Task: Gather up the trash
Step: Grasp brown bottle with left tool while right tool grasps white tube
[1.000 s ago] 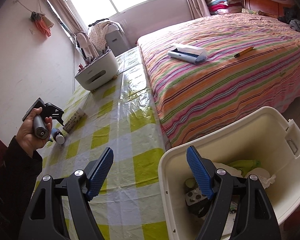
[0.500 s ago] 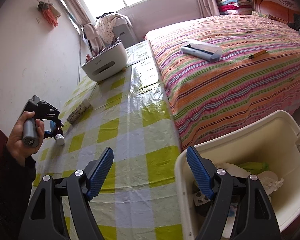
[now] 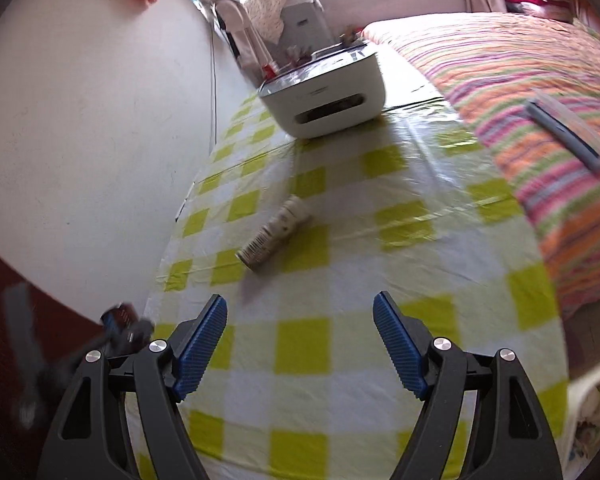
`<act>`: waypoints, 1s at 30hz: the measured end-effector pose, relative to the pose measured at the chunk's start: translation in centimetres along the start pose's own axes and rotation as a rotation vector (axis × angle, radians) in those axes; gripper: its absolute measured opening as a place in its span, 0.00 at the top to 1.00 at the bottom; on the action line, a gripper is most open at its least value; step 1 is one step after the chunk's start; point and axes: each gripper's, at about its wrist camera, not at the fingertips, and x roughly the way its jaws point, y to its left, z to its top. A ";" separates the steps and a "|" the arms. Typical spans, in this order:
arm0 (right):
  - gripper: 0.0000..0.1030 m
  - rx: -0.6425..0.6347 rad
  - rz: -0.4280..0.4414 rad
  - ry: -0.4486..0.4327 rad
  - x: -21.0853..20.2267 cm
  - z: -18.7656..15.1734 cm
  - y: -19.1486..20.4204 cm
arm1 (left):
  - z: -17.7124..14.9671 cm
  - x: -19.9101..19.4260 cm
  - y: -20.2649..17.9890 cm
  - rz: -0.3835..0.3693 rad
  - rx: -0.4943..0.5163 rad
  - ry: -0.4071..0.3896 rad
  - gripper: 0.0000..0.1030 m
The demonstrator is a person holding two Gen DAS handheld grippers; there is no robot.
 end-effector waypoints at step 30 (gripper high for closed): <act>0.70 0.076 -0.094 0.169 12.1 2.7 0.8 | -0.2 -3.1 0.7 -0.077 0.144 -0.151 0.59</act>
